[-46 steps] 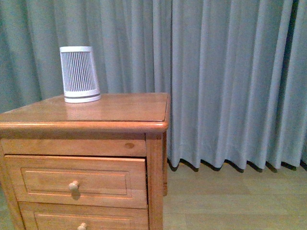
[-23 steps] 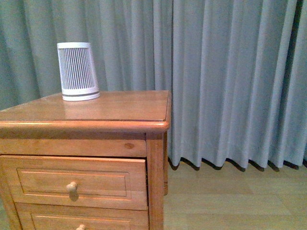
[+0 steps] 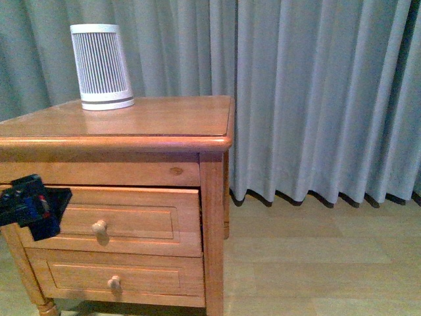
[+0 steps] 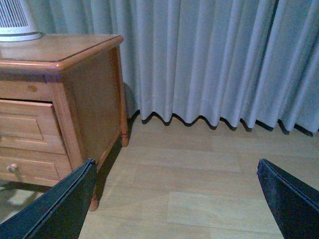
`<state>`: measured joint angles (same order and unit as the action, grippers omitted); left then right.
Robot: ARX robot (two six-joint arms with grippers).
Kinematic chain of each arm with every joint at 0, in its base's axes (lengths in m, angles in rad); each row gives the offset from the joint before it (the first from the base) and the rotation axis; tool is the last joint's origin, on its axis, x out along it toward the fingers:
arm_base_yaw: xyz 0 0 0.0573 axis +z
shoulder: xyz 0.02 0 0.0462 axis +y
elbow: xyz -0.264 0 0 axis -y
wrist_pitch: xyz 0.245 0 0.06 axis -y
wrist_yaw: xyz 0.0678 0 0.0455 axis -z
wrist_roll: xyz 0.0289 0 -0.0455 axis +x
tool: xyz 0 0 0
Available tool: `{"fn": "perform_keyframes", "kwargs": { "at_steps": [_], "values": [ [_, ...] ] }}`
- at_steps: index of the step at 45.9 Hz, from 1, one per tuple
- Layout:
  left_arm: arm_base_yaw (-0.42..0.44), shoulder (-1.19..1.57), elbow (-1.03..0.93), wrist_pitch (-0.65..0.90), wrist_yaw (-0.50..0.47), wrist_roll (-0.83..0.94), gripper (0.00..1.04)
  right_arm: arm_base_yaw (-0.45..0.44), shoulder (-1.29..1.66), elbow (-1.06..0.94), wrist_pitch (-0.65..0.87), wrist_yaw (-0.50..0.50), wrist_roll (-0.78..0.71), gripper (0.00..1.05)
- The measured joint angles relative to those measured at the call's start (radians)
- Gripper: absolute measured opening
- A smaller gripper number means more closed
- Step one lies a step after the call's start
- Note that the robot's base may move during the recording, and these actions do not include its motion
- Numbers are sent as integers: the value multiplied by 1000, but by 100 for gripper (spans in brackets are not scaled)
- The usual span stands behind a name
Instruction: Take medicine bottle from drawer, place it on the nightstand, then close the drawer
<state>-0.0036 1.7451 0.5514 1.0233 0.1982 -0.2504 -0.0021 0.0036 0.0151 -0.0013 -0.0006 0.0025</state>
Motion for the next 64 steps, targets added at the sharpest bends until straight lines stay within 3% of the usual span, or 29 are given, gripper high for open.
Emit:
{"fn": "perform_keyframes", "kwargs": {
  "at_steps": [15, 41, 64],
  "values": [
    [-36, 324, 156, 164, 10, 160, 98, 0, 0, 0, 0, 0, 0, 98],
    [-8, 566, 449, 100, 12, 140, 98, 0, 0, 0, 0, 0, 0, 98],
    [-11, 666, 553, 87, 15, 123, 98, 0, 0, 0, 0, 0, 0, 98]
  ]
}}
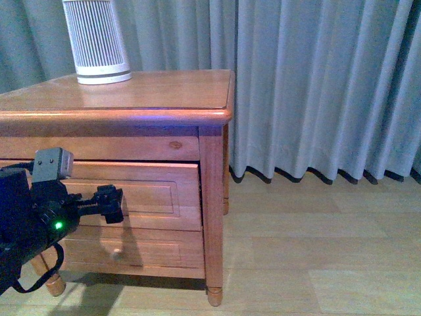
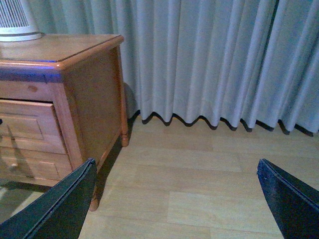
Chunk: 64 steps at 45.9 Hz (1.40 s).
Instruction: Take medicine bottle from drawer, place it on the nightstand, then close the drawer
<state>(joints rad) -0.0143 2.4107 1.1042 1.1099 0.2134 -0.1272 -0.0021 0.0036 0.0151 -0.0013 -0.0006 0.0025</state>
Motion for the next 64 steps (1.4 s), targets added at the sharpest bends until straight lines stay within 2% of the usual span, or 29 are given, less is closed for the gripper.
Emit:
{"fn": "perform_keyframes", "kwargs": {
  "at_steps": [34, 46, 54, 64],
  "values": [
    [4, 66, 76, -50, -8, -20, 98, 0, 0, 0, 0, 0, 0, 98],
    [7, 66, 76, -50, -9, -20, 64, 0, 0, 0, 0, 0, 0, 98],
    [11, 66, 76, -48, -5, -21, 29, 0, 0, 0, 0, 0, 0, 98],
    [19, 62, 57, -26, -2, -23, 26, 0, 0, 0, 0, 0, 0, 98]
  ]
}}
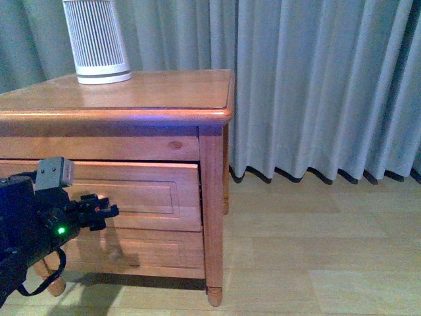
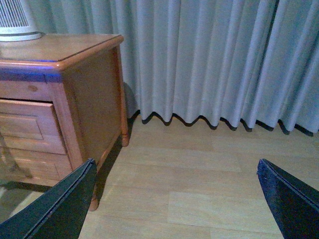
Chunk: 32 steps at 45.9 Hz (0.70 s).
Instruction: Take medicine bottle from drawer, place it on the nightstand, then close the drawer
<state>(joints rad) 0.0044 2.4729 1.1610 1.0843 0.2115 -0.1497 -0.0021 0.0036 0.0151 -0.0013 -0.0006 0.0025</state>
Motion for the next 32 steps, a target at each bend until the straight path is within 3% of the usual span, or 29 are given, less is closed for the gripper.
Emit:
{"fn": "perform_keyframes", "kwargs": {
  "at_steps": [32],
  "values": [
    [69, -210, -528, 219, 52, 46, 26, 0, 0, 0, 0, 0, 0, 98]
  ]
}}
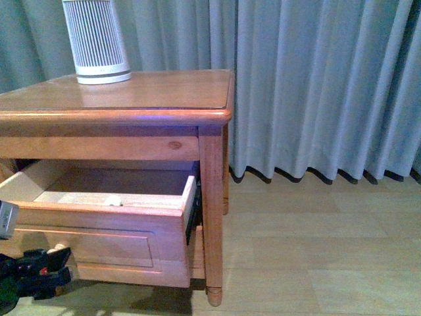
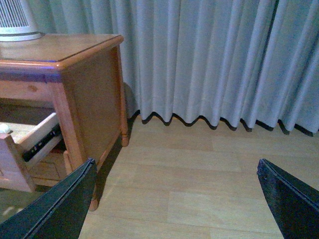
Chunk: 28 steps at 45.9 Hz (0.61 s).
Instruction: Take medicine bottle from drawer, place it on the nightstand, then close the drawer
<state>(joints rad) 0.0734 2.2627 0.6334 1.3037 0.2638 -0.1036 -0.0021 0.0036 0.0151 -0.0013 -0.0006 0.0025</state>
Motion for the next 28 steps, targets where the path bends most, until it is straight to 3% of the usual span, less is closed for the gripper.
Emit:
{"fn": "perform_keyframes", "kwargs": {
  "at_steps": [28],
  "values": [
    [13, -87, -202, 71, -8, 13, 26, 0, 0, 0, 0, 0, 0, 98]
  ]
}}
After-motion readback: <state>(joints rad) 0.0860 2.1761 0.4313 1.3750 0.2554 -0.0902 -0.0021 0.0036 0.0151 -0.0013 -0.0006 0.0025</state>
